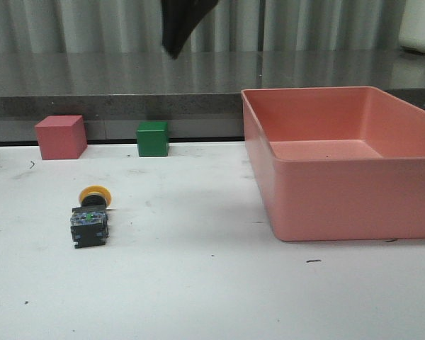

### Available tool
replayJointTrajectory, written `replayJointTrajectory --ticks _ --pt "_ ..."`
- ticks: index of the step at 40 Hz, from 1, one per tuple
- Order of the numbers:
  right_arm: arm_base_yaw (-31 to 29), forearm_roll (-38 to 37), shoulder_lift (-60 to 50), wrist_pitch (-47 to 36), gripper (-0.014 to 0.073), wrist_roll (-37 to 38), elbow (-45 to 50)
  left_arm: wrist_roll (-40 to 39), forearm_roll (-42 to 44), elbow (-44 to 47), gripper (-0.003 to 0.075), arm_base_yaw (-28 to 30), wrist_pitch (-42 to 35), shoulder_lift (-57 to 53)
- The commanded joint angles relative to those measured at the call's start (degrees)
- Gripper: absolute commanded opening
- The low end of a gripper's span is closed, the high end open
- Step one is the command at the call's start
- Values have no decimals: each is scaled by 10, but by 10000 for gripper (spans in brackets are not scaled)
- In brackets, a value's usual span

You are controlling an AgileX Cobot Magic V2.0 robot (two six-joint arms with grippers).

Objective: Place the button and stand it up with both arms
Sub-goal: 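Withdraw the right gripper upward away from the button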

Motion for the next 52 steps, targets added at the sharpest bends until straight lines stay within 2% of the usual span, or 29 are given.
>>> replayJointTrajectory --ticks 1,5,12,17,29,37,44,52 --pt "-46 -2 -79 57 -63 -19 8 1 0 -22 673 -3 -43 6" --pt "-106 -2 -145 57 -63 -52 70 1 0 -22 673 -3 -43 6" --pt "-233 -2 -279 52 -63 -109 240 1 0 -22 673 -3 -43 6" --pt "-291 -3 -380 -11 -63 -118 374 1 0 -22 673 -3 -43 6" --pt "-297 -15 -628 -234 -69 -150 665 1 0 -22 673 -3 -43 6" --pt "-297 -46 -796 -373 -69 -151 819 1 0 -22 673 -3 -43 6" --pt "-297 -61 -927 -422 -69 -151 911 1 0 -22 673 -3 -43 6" --pt "-297 -61 -1029 -452 -69 -151 968 1 0 -22 673 -3 -43 6"
